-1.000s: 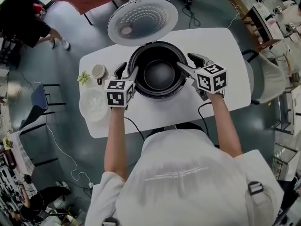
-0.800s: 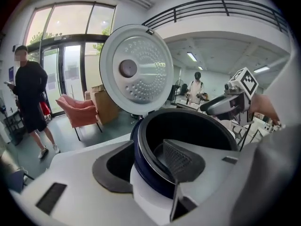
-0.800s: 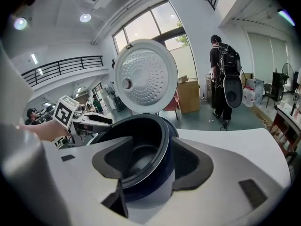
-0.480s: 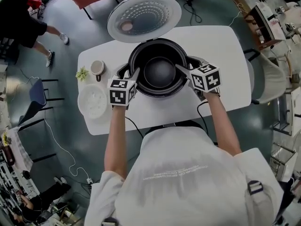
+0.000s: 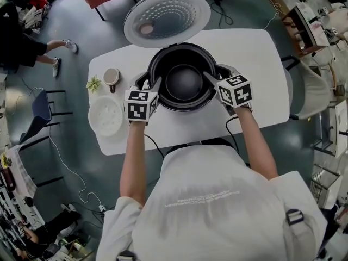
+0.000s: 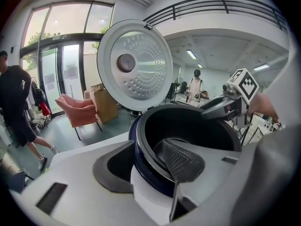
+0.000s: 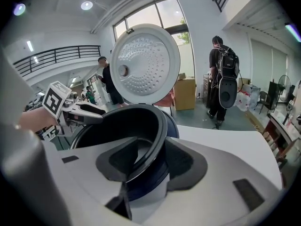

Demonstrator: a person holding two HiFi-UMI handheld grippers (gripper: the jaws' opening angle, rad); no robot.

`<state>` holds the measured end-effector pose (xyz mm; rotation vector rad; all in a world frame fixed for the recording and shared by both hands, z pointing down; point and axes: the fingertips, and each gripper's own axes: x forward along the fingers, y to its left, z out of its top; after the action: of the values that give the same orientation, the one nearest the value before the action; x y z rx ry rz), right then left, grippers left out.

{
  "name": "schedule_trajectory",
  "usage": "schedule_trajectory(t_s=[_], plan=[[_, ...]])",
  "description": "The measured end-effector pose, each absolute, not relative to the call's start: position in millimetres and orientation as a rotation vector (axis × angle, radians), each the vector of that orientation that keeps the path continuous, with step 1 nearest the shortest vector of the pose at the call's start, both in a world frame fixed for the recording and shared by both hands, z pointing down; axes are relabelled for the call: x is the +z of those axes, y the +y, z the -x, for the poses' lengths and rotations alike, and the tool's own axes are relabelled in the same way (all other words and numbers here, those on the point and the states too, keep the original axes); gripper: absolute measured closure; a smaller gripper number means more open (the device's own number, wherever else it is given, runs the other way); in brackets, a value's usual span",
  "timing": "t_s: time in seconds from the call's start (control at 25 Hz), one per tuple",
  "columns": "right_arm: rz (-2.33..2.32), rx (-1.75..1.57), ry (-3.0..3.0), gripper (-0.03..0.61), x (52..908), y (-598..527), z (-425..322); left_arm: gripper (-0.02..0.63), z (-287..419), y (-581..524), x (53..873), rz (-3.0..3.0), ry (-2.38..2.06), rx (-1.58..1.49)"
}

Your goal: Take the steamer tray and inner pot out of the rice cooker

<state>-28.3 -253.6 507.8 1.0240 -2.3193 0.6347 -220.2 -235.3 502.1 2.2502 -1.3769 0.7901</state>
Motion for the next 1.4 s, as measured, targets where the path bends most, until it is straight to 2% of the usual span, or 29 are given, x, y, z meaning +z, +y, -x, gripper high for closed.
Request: schedule_trajectory(t_s=[0.32, 0.64, 0.88, 1.16, 1.4], plan=[[-1.071, 0.612, -2.347, 0.399, 505, -256, 28, 0.416, 215, -236, 503, -2.257, -1.437, 0.873], [-1.07, 0.622, -2.363, 0.397, 506, -257, 28, 0.414, 213, -237, 503, -2.244, -1.491, 0.799], [-1.096, 0.654, -2.342, 0.413, 507, -260, 26, 0.449, 217, -238, 504, -2.214, -1.588, 0.805], [-1.158, 0.691, -2.26, 0.442, 510, -263, 24, 0.485, 222, -239, 503, -2.149, -1.587, 0.678], [-1.205, 0.71, -2.283, 0.46, 497, -264, 23, 0.497, 223, -235, 493, -2.143, -1.594, 0.647]])
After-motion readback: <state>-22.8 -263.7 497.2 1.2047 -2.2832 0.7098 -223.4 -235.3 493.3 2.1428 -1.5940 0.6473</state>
